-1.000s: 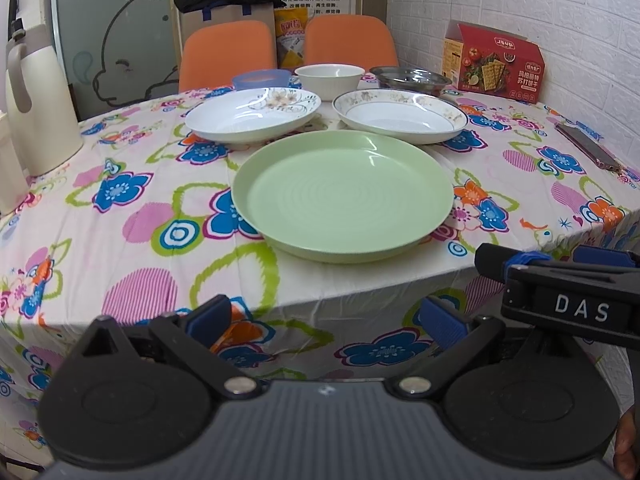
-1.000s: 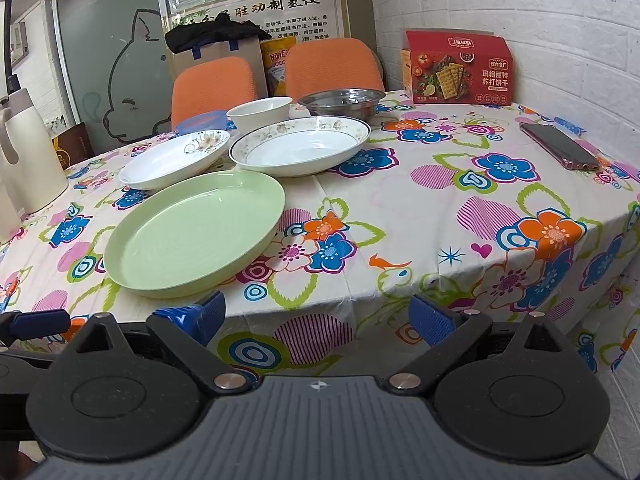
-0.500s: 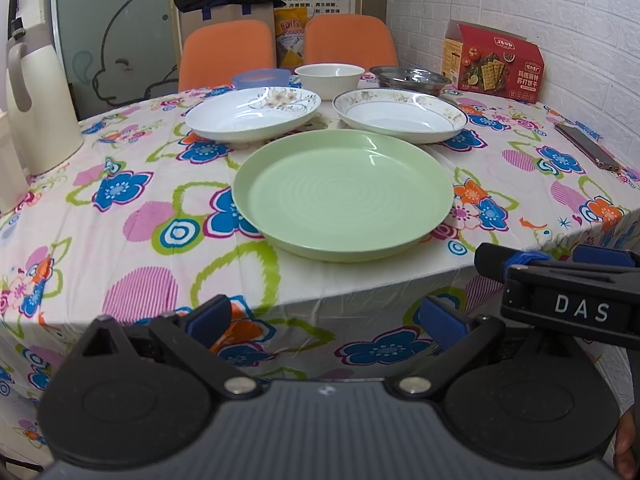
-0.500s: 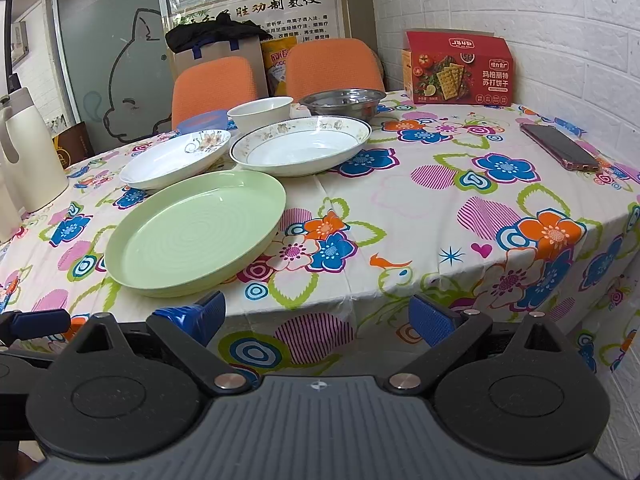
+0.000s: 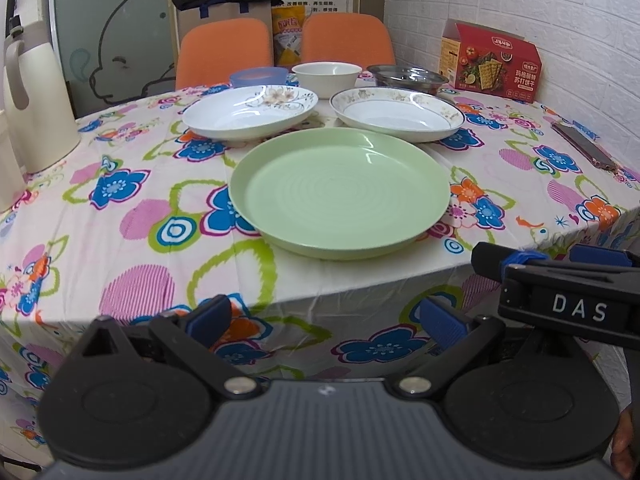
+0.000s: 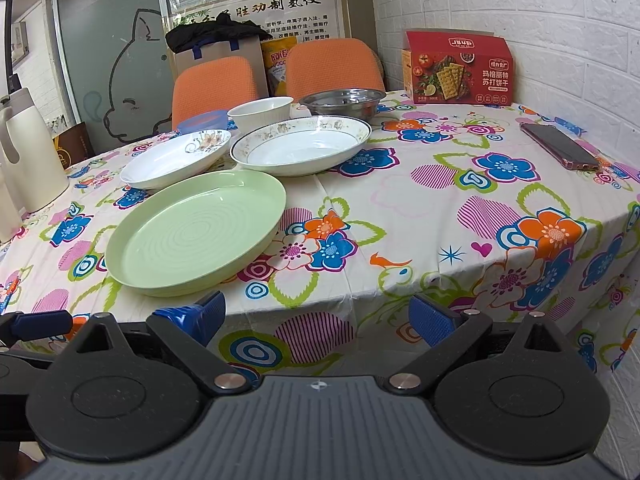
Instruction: Organize plates and bowls
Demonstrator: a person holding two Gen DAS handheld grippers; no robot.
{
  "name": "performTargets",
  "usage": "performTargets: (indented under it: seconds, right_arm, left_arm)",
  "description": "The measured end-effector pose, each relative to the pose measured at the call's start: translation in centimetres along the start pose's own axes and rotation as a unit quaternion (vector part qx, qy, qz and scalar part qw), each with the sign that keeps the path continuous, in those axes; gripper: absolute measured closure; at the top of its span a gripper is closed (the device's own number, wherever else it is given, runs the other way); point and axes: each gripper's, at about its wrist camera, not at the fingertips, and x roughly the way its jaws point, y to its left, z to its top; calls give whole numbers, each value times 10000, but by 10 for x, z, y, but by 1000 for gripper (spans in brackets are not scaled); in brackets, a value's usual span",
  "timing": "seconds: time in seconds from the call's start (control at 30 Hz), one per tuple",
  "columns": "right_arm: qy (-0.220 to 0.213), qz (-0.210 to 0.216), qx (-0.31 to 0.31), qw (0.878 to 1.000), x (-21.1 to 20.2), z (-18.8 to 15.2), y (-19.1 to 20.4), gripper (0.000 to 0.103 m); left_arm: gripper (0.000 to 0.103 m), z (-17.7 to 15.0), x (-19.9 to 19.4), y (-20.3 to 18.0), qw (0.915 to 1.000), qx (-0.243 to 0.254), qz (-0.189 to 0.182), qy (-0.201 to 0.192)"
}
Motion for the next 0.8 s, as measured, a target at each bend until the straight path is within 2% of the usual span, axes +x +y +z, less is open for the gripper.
performTargets:
  seconds: [0.8]
  right_arm:
    - [17,9,-100,9999,-2,8,8,17]
  left_arm:
    - [3,5,-5,5,10000,-1,8,7]
